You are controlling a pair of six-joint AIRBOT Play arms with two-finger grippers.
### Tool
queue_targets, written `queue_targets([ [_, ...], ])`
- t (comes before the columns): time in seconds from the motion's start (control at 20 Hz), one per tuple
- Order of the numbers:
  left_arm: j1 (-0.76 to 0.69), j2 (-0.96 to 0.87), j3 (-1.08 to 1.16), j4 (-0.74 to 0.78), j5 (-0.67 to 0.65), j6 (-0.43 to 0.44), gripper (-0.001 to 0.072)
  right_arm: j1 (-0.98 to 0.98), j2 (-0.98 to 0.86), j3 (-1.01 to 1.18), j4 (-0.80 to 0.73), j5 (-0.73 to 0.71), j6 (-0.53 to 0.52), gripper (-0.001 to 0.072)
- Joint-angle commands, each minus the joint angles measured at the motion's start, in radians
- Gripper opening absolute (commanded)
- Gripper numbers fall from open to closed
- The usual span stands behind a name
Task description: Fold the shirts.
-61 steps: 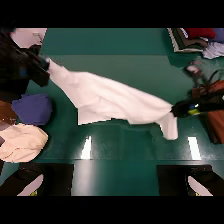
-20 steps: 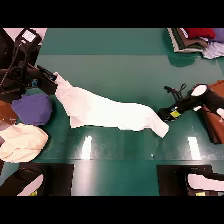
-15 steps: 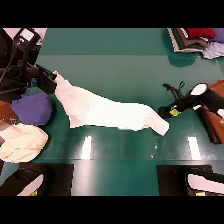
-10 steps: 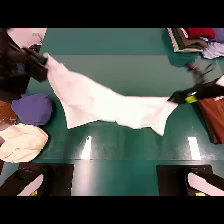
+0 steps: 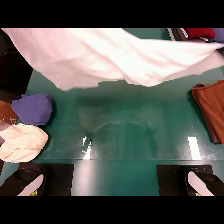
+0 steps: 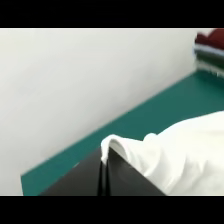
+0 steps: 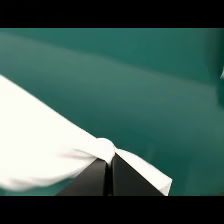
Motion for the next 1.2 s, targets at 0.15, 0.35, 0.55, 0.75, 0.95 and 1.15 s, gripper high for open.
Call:
queue_targets([
  [0.15,0.000,0.000,0.202,-0.003,-0.216,0.004,0.0022,-0.003,0.026,0.275,-0.109,0.049,0.080,0.0013],
  [0.35,0.000,-0.012,0.028,0.003,-0.399,-0.006,0.0022,0.001,-0.083,0.338,-0.143,0.312,0.156,0.0013],
  [0.55,0.000,-0.014,-0.414,0.003,-0.301,-0.016,0.0022,0.094,-0.187,0.118,-0.148,0.435,0.167,0.0013],
  [0.75,0.000,-0.014,-0.830,0.056,-0.004,-0.031,0.0022,0.166,-0.270,-0.184,-0.149,0.274,0.164,0.0013],
  [0.95,0.000,-0.015,-0.972,0.086,0.292,-0.055,0.0023,0.169,-0.383,-0.295,-0.148,0.053,0.164,0.0013],
  [1.15,0.000,-0.057,-0.971,0.086,0.441,-0.135,0.0024,0.169,-0.489,-0.217,-0.149,-0.094,0.165,0.0014],
])
